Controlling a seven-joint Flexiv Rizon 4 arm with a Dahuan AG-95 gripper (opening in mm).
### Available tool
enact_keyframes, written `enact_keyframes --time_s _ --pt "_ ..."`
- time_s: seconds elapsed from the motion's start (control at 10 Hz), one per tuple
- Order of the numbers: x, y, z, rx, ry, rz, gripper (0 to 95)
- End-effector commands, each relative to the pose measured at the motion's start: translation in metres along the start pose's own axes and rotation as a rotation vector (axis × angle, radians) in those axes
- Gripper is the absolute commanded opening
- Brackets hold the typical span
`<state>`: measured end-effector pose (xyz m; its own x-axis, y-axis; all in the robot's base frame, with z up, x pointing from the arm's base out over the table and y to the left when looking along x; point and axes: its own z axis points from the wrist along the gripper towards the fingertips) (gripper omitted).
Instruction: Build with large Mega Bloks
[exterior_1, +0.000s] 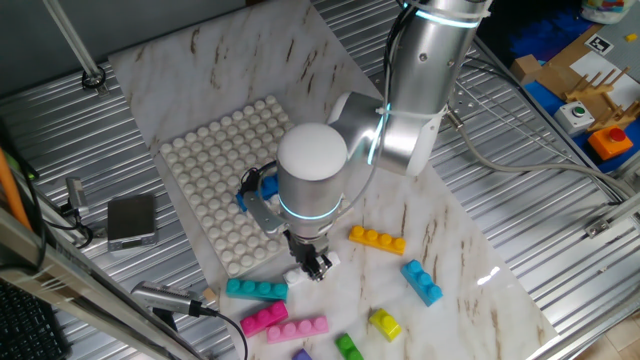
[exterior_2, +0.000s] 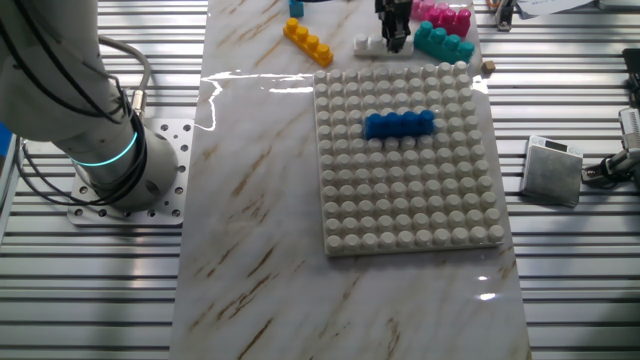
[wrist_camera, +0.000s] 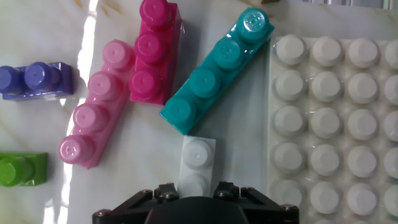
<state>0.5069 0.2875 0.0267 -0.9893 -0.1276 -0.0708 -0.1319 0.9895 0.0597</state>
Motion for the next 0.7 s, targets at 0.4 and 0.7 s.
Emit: enact_keyframes --time_s 0.4,0.7 --pt "-0.0001 0.0004 0.0013 0.014 0.011 0.002 19.0" --pt "0.0006 0.0002 -0.0022 0.016 0.018 0.003 0.0"
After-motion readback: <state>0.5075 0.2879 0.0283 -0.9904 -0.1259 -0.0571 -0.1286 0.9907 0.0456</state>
